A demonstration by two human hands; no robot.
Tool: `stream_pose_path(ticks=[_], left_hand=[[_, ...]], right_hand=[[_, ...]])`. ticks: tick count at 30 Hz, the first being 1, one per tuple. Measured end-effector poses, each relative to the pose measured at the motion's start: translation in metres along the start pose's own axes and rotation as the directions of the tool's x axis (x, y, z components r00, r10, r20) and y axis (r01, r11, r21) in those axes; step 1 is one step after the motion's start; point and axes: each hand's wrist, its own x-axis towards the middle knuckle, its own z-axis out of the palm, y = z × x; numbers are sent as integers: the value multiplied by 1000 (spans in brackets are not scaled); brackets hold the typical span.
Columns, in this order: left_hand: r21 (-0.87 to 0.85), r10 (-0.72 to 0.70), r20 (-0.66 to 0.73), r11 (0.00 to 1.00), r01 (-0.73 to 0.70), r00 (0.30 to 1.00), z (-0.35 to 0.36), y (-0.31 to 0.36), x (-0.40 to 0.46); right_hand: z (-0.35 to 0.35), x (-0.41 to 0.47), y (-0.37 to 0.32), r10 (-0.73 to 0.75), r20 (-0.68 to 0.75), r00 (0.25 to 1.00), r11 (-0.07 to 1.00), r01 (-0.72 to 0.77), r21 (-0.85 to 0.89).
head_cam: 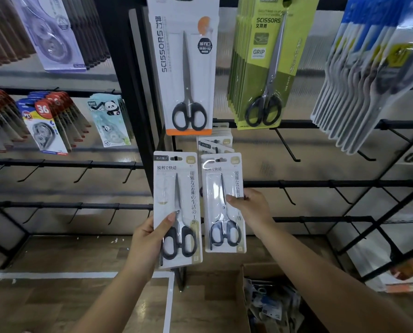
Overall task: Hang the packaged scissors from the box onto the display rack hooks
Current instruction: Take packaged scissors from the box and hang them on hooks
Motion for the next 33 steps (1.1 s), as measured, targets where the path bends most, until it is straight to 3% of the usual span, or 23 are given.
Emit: stream_pose_path(ticks=[5, 13, 17, 19, 21, 23, 25, 27, 30, 33], left_hand=[[-11, 4, 37, 1000, -4, 999, 5, 2, 2], [-57, -37, 43, 998, 39, 998, 11, 5, -2], [-78, -40, 29, 996, 42, 999, 9, 7, 0], [-83, -32, 27, 996, 34, 999, 9, 7, 1], [-79, -25, 42, 996, 28, 999, 10, 8, 0], [-67, -19, 47, 998, 22, 999, 12, 9, 0], [-57, -14, 54, 998, 17, 998, 14, 10, 1], [-47, 11, 77, 999, -8, 997, 17, 13, 1], [73, 85, 117, 993, -94, 989, 21, 14, 2], [375, 202, 122, 897, -233, 972, 21, 10, 6]], right_hand=[[12, 18, -12, 9, -7, 1000, 996, -10, -83], [32, 61, -23, 158, -50, 986, 967, -165, -192], [31, 52, -14, 272, 51, 961, 871, -223, -438], [32, 43, -8, 308, 84, 948, 845, -233, -481], [34, 32, -6, 327, 123, 937, 888, -260, -380], [35, 21, -9, 322, 223, 920, 943, -291, -162], [36, 6, -16, 251, 375, 892, 952, -298, 70], [33, -8, -18, 148, 434, 889, 959, -236, 156], [31, -23, -17, -25, 346, 938, 975, -55, 218], [30, -27, -8, -106, 147, 983, 972, 71, 225]])
